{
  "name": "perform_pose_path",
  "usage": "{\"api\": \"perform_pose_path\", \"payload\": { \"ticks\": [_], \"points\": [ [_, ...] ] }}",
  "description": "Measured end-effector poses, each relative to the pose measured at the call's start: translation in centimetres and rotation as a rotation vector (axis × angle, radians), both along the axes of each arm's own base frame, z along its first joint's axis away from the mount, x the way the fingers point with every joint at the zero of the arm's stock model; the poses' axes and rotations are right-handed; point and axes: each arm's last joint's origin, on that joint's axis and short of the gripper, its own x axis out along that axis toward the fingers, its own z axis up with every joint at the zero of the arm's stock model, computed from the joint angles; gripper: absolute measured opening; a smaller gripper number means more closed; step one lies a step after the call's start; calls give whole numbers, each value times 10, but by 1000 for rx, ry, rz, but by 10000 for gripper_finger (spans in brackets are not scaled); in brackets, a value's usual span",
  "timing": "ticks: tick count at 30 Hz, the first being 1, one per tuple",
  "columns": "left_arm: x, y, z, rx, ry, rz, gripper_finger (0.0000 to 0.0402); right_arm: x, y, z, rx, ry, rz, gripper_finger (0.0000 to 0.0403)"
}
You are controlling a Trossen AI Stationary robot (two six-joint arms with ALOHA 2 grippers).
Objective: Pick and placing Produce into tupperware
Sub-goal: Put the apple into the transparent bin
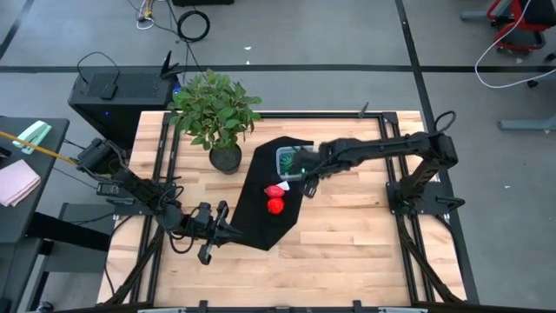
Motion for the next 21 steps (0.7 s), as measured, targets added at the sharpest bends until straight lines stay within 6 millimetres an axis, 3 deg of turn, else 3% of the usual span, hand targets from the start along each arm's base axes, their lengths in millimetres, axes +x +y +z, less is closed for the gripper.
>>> {"api": "perform_pose_path", "payload": {
  "ticks": [4,10,15,21],
  "points": [
    [0,0,0,0,0,0,15,3,43,9,35,-75,39,140],
    [0,0,0,1,1,0,19,-4,118,12,143,-197,86,18],
    [0,0,-1,5,6,0,25,-23,168,11,225,-213,93,16],
    [3,-4,-3,47,45,-46,19,-46,204,11,242,-250,46,5]
  ]
}}
